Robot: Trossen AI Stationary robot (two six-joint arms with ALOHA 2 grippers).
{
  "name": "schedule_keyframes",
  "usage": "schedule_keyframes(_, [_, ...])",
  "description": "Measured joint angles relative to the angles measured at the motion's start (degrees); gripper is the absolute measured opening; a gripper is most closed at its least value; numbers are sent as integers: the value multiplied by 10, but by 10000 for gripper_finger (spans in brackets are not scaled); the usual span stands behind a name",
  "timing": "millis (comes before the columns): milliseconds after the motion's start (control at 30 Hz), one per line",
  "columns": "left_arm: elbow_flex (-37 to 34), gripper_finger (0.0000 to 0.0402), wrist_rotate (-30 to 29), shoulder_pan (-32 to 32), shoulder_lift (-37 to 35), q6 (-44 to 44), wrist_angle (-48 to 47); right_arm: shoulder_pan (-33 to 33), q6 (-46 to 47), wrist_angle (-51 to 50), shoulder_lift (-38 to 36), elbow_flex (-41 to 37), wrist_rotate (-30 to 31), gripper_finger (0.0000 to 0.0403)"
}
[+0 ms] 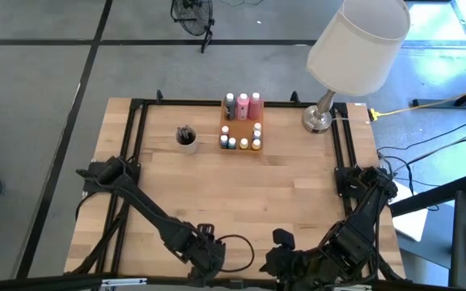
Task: Pick & Place Paint Supplies
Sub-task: Put the pink paint bottle into the orange bin
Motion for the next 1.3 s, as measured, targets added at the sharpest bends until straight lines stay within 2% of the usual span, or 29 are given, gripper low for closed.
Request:
schedule_keyframes(500, [0, 281, -31, -3, 7, -15, 8, 0, -5, -7, 0, 0, -4, 181])
schedule_keyframes(1300, [0, 281, -34, -11, 17, -17, 12, 0, -9, -10, 0, 0, -6, 181])
